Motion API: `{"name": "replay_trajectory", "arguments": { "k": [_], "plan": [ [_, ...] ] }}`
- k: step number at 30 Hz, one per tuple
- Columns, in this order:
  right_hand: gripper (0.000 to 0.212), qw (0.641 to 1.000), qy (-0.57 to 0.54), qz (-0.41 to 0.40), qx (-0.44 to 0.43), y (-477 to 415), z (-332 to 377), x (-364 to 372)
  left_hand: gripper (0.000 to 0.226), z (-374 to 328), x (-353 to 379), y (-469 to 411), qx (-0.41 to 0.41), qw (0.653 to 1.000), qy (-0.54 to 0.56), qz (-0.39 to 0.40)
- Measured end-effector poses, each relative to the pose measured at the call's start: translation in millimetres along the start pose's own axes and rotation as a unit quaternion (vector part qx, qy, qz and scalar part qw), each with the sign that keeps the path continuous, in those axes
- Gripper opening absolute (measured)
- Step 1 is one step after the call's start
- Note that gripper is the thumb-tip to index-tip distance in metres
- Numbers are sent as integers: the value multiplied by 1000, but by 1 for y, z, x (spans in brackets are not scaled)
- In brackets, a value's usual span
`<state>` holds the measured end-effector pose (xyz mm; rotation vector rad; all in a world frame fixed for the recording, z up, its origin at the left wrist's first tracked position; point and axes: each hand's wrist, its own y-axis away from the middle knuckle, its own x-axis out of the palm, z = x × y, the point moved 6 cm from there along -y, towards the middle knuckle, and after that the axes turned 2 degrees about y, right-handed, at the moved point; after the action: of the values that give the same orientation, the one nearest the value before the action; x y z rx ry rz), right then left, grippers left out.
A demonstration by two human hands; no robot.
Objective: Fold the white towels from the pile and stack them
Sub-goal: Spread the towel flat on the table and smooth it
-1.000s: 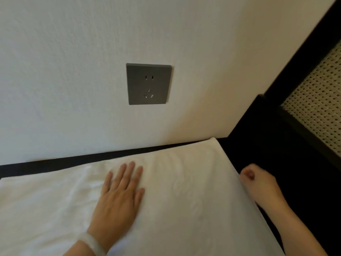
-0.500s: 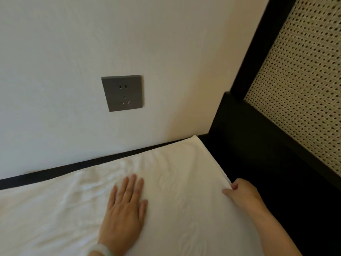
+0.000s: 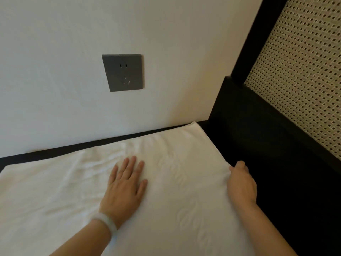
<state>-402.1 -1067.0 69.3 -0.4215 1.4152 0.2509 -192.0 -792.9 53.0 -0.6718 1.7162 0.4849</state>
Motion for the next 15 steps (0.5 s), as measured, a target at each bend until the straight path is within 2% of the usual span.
{"name": "replay_trajectory", "arguments": {
  "k": [3,6,8,9,10,12,14,15],
  "plan": [
    [24,1000,-9,10,1,-2,-3,1,63,-5,-7,2,4,1000,18,4],
    [19,999,-43,31,-2,-1,-1,0,63,-20,-15,10,9,1000,13,-18],
    [12,1000,-4,18,-22,0,3,-7,70,-28,-9,19,-1,1000,-15,4],
    [17,999,31,-3,-41,1,10,-11,72,-29,-4,22,-12,999,-31,25],
    [25,996,43,-25,-70,4,24,-16,71,-30,0,25,-19,998,-41,46],
    [43,983,-22,-55,-175,14,68,-20,64,-32,4,28,-23,996,-35,77],
    [58,951,-41,14,-305,28,114,-6,62,-31,5,28,-14,997,-28,72],
    [59,941,-25,61,-331,31,126,7,62,-29,5,27,-10,997,-19,74]
  ]
}}
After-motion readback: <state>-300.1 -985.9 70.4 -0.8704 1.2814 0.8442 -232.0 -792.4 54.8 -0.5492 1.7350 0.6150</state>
